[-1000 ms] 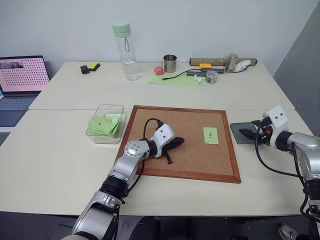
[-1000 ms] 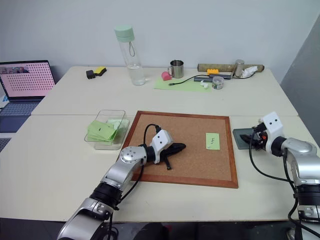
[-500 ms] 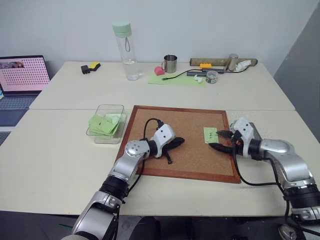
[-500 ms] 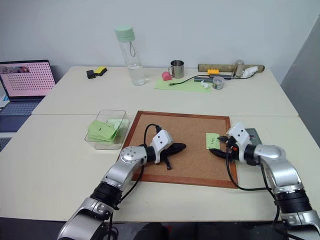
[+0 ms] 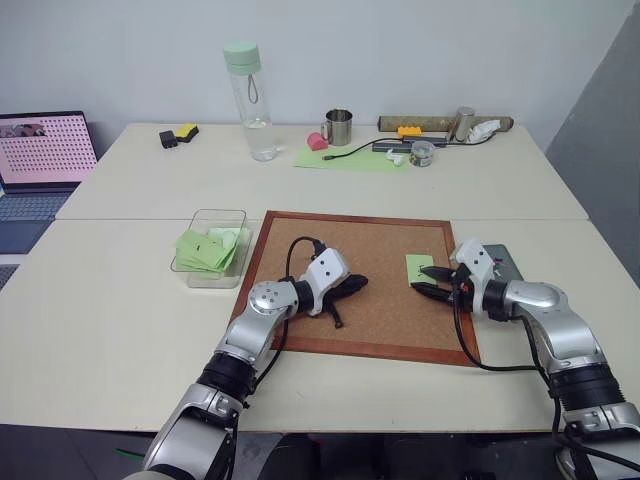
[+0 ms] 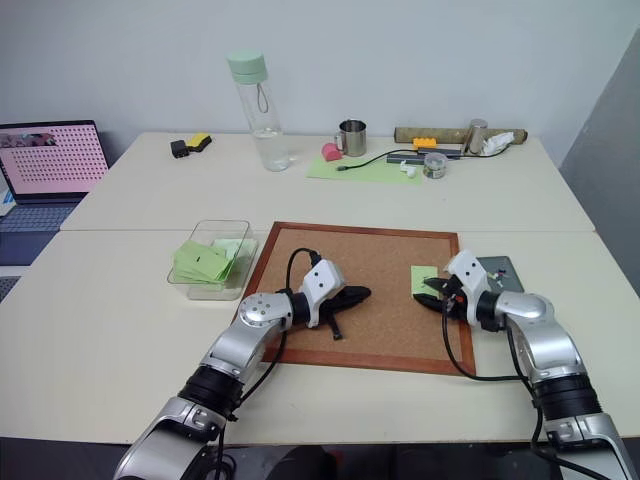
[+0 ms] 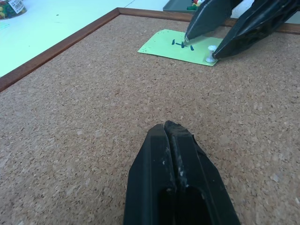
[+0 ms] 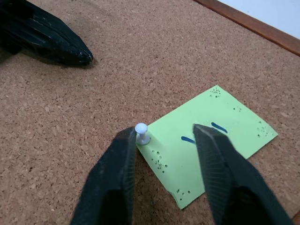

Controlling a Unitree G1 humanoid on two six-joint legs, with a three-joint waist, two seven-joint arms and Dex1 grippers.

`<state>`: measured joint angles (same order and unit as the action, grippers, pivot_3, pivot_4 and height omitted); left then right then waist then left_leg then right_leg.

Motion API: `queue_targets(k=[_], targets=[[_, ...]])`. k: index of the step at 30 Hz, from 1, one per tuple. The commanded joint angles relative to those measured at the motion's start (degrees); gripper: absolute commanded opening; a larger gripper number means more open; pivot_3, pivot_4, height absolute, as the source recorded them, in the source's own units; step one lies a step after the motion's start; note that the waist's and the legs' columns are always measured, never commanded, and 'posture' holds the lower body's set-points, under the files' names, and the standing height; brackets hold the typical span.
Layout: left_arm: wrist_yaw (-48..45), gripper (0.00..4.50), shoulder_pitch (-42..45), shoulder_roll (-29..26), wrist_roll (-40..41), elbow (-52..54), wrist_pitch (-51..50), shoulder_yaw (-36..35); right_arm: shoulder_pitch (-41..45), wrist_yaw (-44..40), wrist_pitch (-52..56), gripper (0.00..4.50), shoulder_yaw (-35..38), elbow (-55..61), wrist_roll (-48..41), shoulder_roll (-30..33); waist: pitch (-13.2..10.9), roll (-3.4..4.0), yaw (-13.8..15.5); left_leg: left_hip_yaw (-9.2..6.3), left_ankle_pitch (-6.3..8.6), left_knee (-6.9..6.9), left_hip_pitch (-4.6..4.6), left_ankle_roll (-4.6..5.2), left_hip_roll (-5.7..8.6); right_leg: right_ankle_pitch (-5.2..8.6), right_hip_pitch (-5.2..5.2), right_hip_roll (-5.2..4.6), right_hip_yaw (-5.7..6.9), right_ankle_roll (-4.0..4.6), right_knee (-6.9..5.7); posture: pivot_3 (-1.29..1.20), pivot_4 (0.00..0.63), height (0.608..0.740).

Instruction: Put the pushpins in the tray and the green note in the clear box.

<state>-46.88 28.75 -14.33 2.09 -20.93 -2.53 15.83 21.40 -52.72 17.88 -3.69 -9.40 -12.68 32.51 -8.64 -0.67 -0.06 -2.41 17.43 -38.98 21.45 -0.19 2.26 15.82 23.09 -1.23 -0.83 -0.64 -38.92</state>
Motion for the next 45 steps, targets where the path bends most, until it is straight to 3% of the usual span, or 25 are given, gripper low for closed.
queue_targets(k=[1, 6, 19, 23, 28, 35, 40, 45], targets=[[-0.48, 0.0, -1.72, -0.81, -1.37, -2.56, -1.57, 1.0, 0.56, -0.29, -2.06, 0.98, -0.37, 0.58, 0.73, -0.05, 0.0, 0.0, 0.0, 0.0, 0.0, 0.0, 0.0, 0.0, 0.0, 0.0, 0.0, 0.0, 0.0, 0.0, 0.0, 0.0, 0.15, 0.74], [-0.32, 0.0, -1.41, -0.75, -1.4, -3.13, -1.47, 0.84, 0.83, 0.25, -1.97, 0.05, 0.23, 1.21, -0.03, -0.89, 0.0, 0.0, -0.01, 0.0, 0.0, 0.0, -0.01, 0.0, 0.0, 0.0, 0.0, 0.0, 0.0, 0.0, -0.01, 0.0, 0.15, 0.74], [-0.01, 0.0, -0.56, -0.76, -0.37, -4.49, -4.06, -0.77, -0.28, -0.15, 2.94, 0.05, 2.88, 15.43, -3.75, 2.61, 0.03, -0.04, -0.02, -0.04, 0.0, 0.0, -0.01, 0.0, 0.0, 0.0, -0.02, 0.0, 0.02, 0.0, -0.02, 0.0, 0.15, 0.74], [-1.73, 0.0, 0.51, -1.07, 4.99, 0.05, -10.32, -4.15, 0.72, -0.26, 0.57, 0.05, 1.72, 16.48, -1.86, 3.85, 0.02, -0.06, -0.07, -0.04, 0.0, 0.0, -0.01, 0.0, 0.0, 0.0, -0.02, 0.0, 0.03, 0.0, -0.01, 0.0, 0.15, 0.74], [-3.94, 0.87, 0.07, -2.19, 18.91, 12.64, -27.92, -11.86, 1.17, -0.2, -4.76, 0.0, 0.47, 17.38, 1.53, 5.14, -0.09, -0.13, -0.4, -0.07, 0.0, 0.0, 0.14, 0.0, -0.03, 0.0, 0.15, 0.05, 0.05, 0.0, -0.03, 0.0, 0.15, 0.74], [1.75, 2.21, -2.23, 0.54, 37.38, 23.65, -49.37, -22.07, 0.99, 0.52, -16.54, 0.0, -1.56, 16.91, 8.07, 6.59, -0.17, -0.25, 0.05, -0.19, -0.02, -0.07, 0.35, -0.04, -0.01, 0.0, 0.24, 0.0, 0.14, 0.0, 0.06, 0.0, 0.15, 0.74], [8.94, 3.08, -1.86, 6.51, 45.55, 25.0, -56.99, -26.17, 2.14, 0.87, -23.84, 0.0, -2.17, 16.6, 11.36, 7.14, -0.25, -0.38, 0.08, -0.23, -0.14, -0.08, 0.34, -0.25, 0.01, 0.0, 0.2, 0.0, 0.17, 0.0, 0.06, 0.0, 0.15, 0.74], [17.55, 4.19, 0.8, 14.12, 47.32, 20.8, -56.72, -28.31, 2.88, 0.25, -28.01, 0.0, -2.87, 17.24, 12.93, 7.57, -0.28, -0.43, 0.06, -0.24, -0.17, -0.08, 0.33, -0.3, 0.01, 0.0, 0.19, 0.0, 0.18, 0.0, 0.06, 0.0, 0.15, 0.74]])
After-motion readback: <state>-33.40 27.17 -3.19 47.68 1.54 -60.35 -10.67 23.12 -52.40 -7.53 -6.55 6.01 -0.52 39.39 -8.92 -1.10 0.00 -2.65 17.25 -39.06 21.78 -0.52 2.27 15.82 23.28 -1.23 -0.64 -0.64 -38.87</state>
